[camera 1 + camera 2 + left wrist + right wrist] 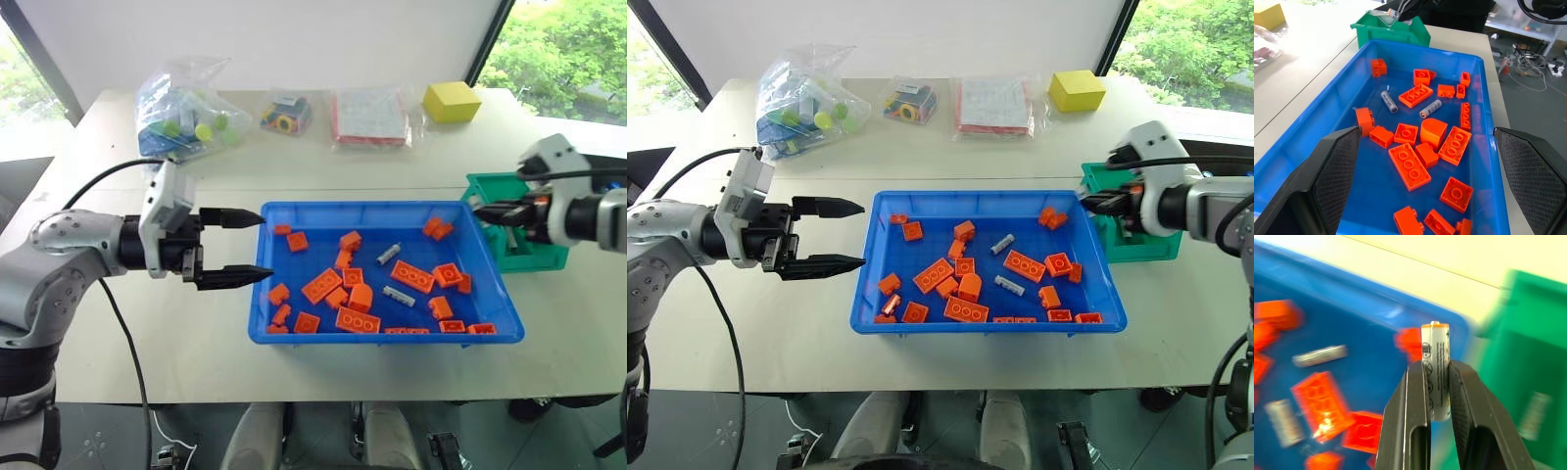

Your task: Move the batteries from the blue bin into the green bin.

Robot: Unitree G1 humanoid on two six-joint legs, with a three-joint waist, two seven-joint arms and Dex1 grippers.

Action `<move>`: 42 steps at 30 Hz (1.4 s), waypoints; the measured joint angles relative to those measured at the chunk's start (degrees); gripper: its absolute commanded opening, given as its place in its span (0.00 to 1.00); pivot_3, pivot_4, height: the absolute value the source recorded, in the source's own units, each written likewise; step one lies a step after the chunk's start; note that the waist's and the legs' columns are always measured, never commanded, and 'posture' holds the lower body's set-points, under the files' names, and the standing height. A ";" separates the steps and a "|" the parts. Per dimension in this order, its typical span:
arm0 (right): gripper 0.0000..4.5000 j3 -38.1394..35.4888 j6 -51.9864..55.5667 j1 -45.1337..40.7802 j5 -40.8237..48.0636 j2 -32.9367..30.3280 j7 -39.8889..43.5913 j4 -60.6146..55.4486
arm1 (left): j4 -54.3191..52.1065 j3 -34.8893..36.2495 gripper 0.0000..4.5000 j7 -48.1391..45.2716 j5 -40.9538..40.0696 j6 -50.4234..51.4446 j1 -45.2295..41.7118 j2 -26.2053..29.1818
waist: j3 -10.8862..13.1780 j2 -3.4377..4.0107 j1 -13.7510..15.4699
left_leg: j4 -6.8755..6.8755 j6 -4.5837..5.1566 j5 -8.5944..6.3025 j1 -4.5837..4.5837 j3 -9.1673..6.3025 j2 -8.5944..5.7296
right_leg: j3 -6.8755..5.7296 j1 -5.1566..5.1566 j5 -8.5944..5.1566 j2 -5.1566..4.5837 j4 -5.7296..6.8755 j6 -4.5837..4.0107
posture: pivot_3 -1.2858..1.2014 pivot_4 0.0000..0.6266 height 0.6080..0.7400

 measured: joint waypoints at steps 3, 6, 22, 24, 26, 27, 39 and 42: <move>0.01 2.53 -8.03 2.04 -5.30 -0.07 0.71 6.62 | 0.34 -0.12 1.00 -0.33 0.32 -0.19 -0.41 -0.01 | 0.04 0.07 0.04 | 0.00 0.00 0.00 0.00 0.02 0.01 | 0.00 -0.02 0.01 0.00 0.03 0.01 | 0.52 0.24 0.64; 0.12 3.17 -12.52 2.46 -8.73 0.77 0.69 11.11 | 0.50 -0.21 1.00 -0.51 0.69 -0.55 -0.43 -0.04 | 0.05 0.10 0.00 | 0.00 0.00 0.01 0.01 0.01 0.01 | 0.01 -0.03 0.01 0.01 0.06 0.00 | 0.52 0.24 0.64; 0.52 1.23 -10.08 4.24 0.23 3.42 11.81 -8.43 | 0.49 -0.23 1.00 -0.53 0.91 -0.90 0.16 -0.05 | 0.11 0.19 0.35 | 0.01 0.01 0.01 0.02 -0.14 0.03 | 0.00 0.03 0.01 0.05 0.09 0.04 | 0.52 0.24 0.64; 0.52 1.21 -6.58 7.28 3.59 3.45 12.97 -14.16 | 0.49 -0.24 1.00 -0.62 0.91 -0.91 0.16 -0.04 | 0.11 0.18 0.46 | 0.02 0.01 0.01 0.01 -0.15 0.01 | 0.00 0.05 0.00 0.03 0.06 0.03 | 0.52 0.24 0.64; 0.52 1.84 -4.54 11.37 5.43 3.45 13.28 -18.98 | 0.50 -0.25 1.00 -0.76 0.92 -0.94 0.16 -0.02 | 0.10 0.17 0.41 | 0.03 0.01 0.00 0.00 -0.14 -0.02 | 0.01 0.06 0.00 0.00 0.03 0.03 | 0.52 0.24 0.64; 0.52 2.55 -4.14 13.37 5.67 3.45 13.26 -20.83 | 0.50 -0.27 1.00 -0.82 0.93 -0.96 0.14 -0.02 | 0.10 0.17 0.33 | 0.03 0.01 0.00 0.00 -0.12 -0.02 | 0.01 0.05 0.00 -0.01 0.03 0.03 | 0.52 0.24 0.64; 0.52 12.09 -8.92 18.06 -0.14 8.23 9.60 -20.40 | 0.48 -1.07 1.00 -0.88 0.92 -0.98 -0.19 -0.07 | 0.10 0.17 0.21 | 0.05 0.00 0.01 0.09 -0.10 0.01 | 0.01 0.06 0.03 0.01 0.08 -0.01 | 0.52 0.24 0.64; 0.52 13.86 -10.12 18.02 -1.59 9.17 9.43 -20.29 | 0.48 -1.19 1.00 -0.79 0.92 -0.98 -0.63 -0.07 | 0.10 0.16 0.26 | 0.05 0.00 0.01 0.08 -0.12 0.00 | 0.01 0.06 0.03 0.02 0.07 0.01 | 0.52 0.24 0.64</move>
